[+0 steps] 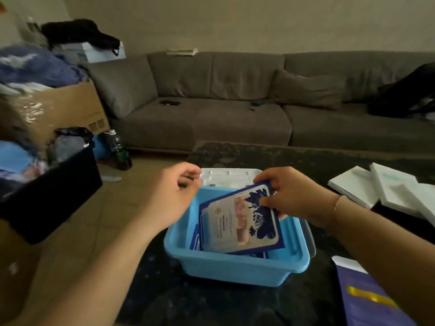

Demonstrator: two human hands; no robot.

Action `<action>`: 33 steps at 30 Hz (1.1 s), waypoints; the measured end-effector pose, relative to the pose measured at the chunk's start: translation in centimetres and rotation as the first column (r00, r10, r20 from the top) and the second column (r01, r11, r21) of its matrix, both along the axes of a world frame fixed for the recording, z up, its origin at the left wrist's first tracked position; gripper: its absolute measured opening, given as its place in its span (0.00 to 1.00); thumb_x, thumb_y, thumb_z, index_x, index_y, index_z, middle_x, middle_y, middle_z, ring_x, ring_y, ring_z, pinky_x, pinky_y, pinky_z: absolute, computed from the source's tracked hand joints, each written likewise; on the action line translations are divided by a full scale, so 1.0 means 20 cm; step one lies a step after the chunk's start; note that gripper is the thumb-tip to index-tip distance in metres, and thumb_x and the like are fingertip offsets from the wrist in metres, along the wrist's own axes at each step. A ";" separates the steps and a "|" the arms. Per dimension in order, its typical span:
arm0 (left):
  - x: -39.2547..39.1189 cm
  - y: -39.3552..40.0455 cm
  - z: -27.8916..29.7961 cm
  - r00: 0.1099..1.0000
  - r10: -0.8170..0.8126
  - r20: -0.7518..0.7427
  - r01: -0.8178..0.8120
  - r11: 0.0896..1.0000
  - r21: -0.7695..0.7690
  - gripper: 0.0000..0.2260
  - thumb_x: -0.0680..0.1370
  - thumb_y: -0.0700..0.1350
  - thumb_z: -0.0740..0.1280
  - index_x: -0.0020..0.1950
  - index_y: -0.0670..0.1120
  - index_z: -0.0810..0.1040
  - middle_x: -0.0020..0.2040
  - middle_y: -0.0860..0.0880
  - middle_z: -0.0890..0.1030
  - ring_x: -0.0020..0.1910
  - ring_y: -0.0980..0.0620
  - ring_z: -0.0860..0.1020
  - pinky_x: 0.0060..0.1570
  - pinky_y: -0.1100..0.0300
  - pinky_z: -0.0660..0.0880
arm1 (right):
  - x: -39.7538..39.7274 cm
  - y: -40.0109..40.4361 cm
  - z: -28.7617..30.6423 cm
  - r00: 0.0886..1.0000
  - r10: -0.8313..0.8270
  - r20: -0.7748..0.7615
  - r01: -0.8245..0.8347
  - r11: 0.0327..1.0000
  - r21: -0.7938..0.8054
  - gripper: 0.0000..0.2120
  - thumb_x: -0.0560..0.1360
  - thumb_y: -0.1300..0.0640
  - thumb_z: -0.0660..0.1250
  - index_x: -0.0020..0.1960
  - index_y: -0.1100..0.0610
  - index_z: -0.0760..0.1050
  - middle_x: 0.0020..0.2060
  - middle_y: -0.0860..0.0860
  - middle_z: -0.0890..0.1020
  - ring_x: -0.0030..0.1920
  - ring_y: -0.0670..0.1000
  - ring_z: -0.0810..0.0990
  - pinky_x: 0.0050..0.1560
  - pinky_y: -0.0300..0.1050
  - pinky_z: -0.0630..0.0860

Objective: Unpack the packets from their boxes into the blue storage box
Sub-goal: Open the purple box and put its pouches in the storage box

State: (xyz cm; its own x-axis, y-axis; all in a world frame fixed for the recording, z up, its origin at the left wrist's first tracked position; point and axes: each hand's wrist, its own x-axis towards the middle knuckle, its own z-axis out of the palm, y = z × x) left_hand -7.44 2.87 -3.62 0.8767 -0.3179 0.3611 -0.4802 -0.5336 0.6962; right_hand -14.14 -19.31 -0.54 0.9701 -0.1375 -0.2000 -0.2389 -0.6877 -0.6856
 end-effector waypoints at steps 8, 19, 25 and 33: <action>0.05 -0.03 -0.09 0.917 -0.283 -0.280 0.396 0.719 0.571 0.13 0.80 0.41 0.65 0.58 0.58 0.81 0.54 0.57 0.78 0.50 0.58 0.78 0.53 0.57 0.78 | 0.13 0.06 -0.27 0.979 -0.104 -0.173 0.102 0.995 -0.020 0.16 0.74 0.64 0.70 0.60 0.56 0.76 0.51 0.57 0.82 0.49 0.58 0.84 0.47 0.54 0.83; 0.00 -0.19 -0.07 0.804 -0.235 -0.547 0.594 0.259 0.762 0.26 0.79 0.31 0.57 0.68 0.55 0.77 0.67 0.49 0.75 0.53 0.48 0.76 0.47 0.56 0.75 | 0.11 0.12 -0.38 0.955 0.083 -0.284 -0.246 0.756 -0.606 0.14 0.77 0.58 0.67 0.62 0.59 0.73 0.56 0.56 0.80 0.54 0.55 0.81 0.55 0.45 0.78; 0.00 -0.20 -0.09 0.782 -0.182 -0.596 0.623 0.248 0.742 0.20 0.81 0.35 0.59 0.69 0.52 0.77 0.69 0.50 0.74 0.54 0.50 0.74 0.47 0.59 0.70 | 0.12 0.12 -0.36 0.889 0.206 -0.408 -0.447 0.582 -0.680 0.11 0.79 0.62 0.63 0.60 0.62 0.76 0.57 0.58 0.80 0.55 0.56 0.80 0.54 0.44 0.75; 0.03 -0.20 -0.14 0.789 -0.141 -0.598 0.611 0.291 0.737 0.17 0.80 0.38 0.62 0.66 0.50 0.79 0.65 0.49 0.78 0.56 0.48 0.77 0.47 0.58 0.74 | 0.10 0.13 -0.40 0.749 0.291 -0.595 -0.645 0.521 -0.558 0.10 0.79 0.59 0.63 0.57 0.61 0.78 0.53 0.56 0.82 0.45 0.53 0.74 0.53 0.46 0.74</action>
State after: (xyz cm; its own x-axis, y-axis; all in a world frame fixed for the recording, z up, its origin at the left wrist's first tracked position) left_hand -6.91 -1.10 -6.47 0.5229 -0.5574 -0.6449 -0.6557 -0.7465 0.1136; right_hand -12.05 -16.79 -8.62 0.7862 0.0501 -0.6160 0.1637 -0.9780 0.1293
